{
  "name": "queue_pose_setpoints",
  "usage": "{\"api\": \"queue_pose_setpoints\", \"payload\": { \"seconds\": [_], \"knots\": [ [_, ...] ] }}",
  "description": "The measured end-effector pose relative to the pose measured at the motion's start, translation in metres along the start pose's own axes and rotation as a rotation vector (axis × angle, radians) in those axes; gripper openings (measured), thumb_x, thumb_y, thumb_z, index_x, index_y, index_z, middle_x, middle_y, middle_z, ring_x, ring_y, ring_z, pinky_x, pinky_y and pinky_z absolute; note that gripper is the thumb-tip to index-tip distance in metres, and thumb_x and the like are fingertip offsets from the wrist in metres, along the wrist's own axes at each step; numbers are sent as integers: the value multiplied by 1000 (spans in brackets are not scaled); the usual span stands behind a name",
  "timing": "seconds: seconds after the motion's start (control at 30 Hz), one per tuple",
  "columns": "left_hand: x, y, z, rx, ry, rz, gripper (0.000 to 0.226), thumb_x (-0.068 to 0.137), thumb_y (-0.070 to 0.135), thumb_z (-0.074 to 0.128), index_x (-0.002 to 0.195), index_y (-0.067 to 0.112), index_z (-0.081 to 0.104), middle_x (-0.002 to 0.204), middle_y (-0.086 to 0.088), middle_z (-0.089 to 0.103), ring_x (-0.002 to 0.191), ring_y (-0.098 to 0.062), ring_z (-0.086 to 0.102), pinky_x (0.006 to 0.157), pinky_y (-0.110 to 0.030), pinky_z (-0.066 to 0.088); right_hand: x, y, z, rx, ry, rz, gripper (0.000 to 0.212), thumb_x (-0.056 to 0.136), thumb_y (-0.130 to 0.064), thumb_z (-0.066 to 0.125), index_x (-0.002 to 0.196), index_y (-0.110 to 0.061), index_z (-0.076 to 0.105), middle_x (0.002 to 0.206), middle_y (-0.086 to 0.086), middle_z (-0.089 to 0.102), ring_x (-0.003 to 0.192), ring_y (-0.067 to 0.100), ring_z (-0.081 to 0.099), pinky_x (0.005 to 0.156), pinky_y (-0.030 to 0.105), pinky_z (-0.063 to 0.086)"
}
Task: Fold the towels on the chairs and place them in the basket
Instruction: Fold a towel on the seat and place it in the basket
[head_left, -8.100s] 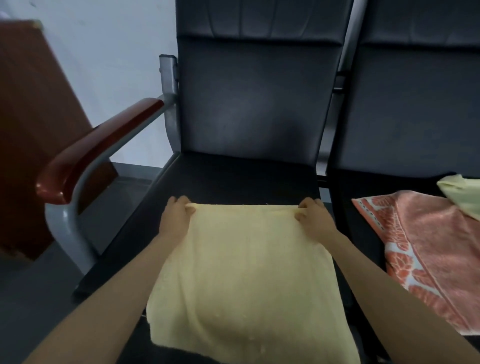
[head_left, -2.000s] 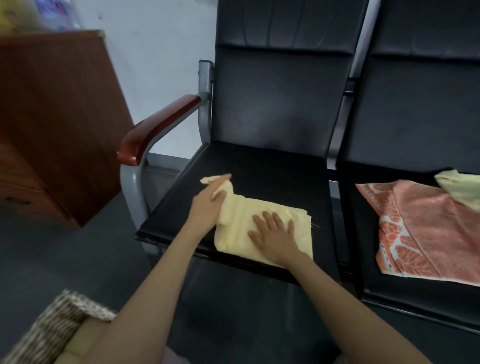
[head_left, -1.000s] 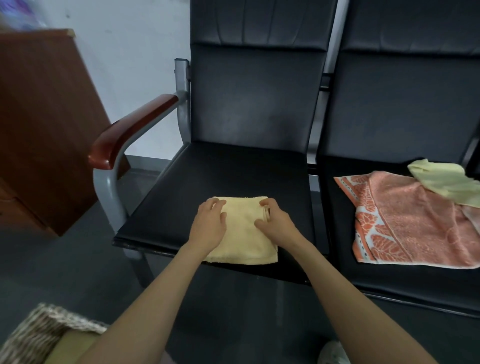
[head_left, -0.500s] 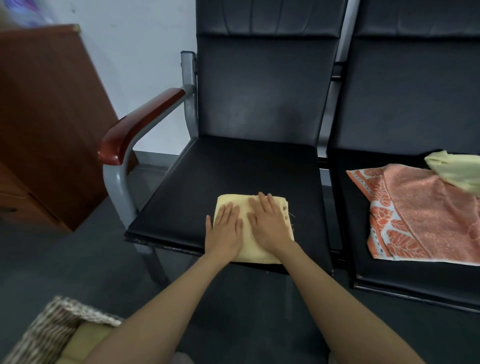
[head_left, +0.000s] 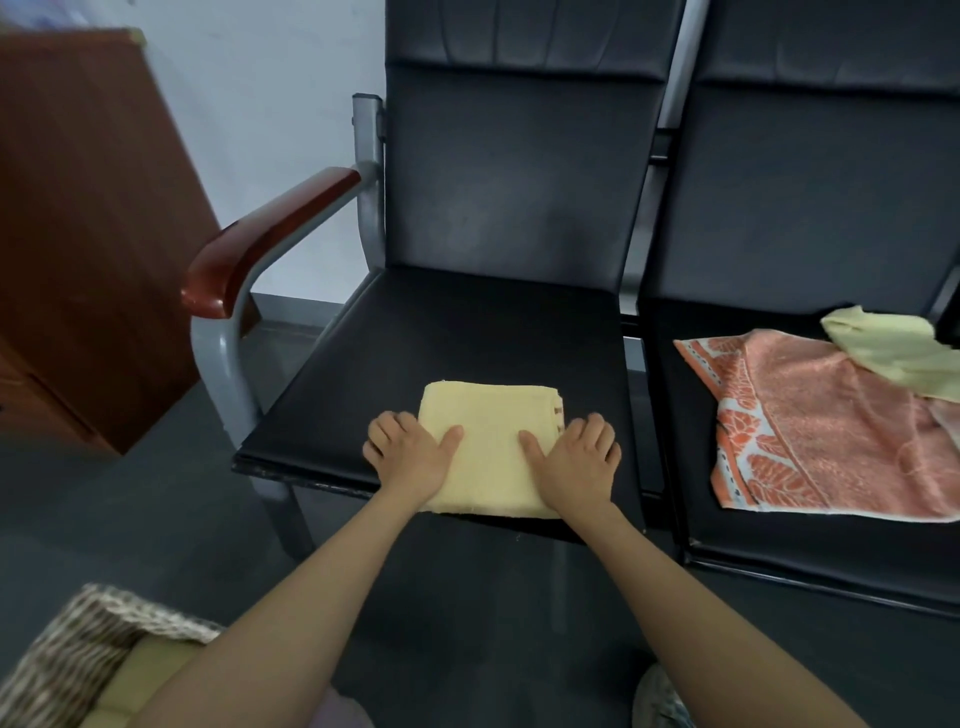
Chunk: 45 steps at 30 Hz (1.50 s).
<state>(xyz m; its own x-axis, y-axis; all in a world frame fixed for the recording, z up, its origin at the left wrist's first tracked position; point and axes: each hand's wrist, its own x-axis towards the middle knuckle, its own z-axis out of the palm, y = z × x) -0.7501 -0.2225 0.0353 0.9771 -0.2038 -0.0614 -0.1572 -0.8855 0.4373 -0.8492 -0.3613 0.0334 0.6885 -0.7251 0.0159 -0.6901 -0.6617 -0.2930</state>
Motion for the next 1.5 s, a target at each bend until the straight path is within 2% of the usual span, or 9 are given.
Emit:
{"api": "queue_pose_setpoints", "payload": {
  "seconds": [0.3, 0.37, 0.47, 0.57, 0.67, 0.83, 1.07, 1.23, 1.5],
  "knots": [
    [-5, 16, -11, -205, 35, 123, 37, 92, 48, 48, 98, 12, 46, 105, -2, 48, 100, -22, 48, 87, -34, 34, 9, -7, -8, 179, 8, -74, 44, 97, -41, 41, 126, -8, 44, 131, 7, 43, 126, 26, 34, 105, 40, 28],
    [-5, 18, -21, -538, -54, 75, 36, 92, 45, 53, 94, 11, 42, 94, -1, 53, 83, -17, 53, 68, -29, 41, 9, -8, -24, 511, -72, -6, 34, 96, -35, 46, 117, -9, 44, 115, 6, 53, 104, 22, 52, 84, 33, 44],
    [-7, 22, -33, -864, -84, 33, 40, 90, 40, 60, 106, 13, 37, 94, 3, 51, 81, -11, 52, 62, -25, 42, 11, -6, -51, 921, -168, 81, 28, 96, -32, 50, 114, -14, 36, 104, 2, 55, 75, 6, 50, 56, 22, 39],
    [-6, 24, -35, -1002, -86, 80, 39, 91, 36, 59, 116, 29, 30, 101, -1, 54, 91, -17, 56, 77, -31, 50, 12, -1, -67, 1078, -72, 37, 45, 96, -28, 53, 133, -21, 28, 114, -5, 48, 91, 6, 50, 76, 19, 40],
    [-10, 27, -36, -916, -92, 217, 19, 95, 31, 53, 111, 38, 45, 102, 4, 58, 93, -14, 56, 80, -29, 48, 9, 6, -76, 998, -45, -128, 53, 100, -26, 45, 145, -36, 19, 116, -4, 41, 97, 12, 46, 84, 27, 34],
    [-18, 34, -50, -824, -238, 347, 21, 99, 21, 45, 111, 30, 61, 109, 21, 53, 97, 2, 50, 76, -14, 38, 14, 40, -75, 732, -137, -340, 32, 102, -26, 36, 130, -39, 46, 123, -6, 51, 108, 15, 51, 82, 25, 40],
    [-25, 37, -46, -635, -284, 466, 29, 99, 17, 45, 116, 33, 62, 110, 11, 51, 98, 5, 46, 79, -8, 36, 14, 71, -83, 792, -230, -313, 22, 99, -25, 48, 110, -39, 60, 108, -14, 57, 98, 5, 52, 82, 18, 37],
    [-27, 41, -42, -563, -316, 479, 60, 85, 19, 68, 139, 31, 44, 103, 11, 37, 92, -5, 45, 87, -18, 43, 14, 80, -96, 715, -366, -294, 73, 71, -21, 82, 132, -37, 45, 127, -9, 42, 109, 7, 48, 83, 18, 46],
    [-32, 45, -28, -298, 8, 669, 57, 90, 24, 63, 142, 17, 42, 95, 6, 32, 83, -8, 38, 74, -14, 34, 10, 76, -102, 530, -104, -347, 66, 78, -14, 75, 135, -27, 43, 118, -6, 44, 105, 10, 43, 84, 20, 35]
  ]
}}
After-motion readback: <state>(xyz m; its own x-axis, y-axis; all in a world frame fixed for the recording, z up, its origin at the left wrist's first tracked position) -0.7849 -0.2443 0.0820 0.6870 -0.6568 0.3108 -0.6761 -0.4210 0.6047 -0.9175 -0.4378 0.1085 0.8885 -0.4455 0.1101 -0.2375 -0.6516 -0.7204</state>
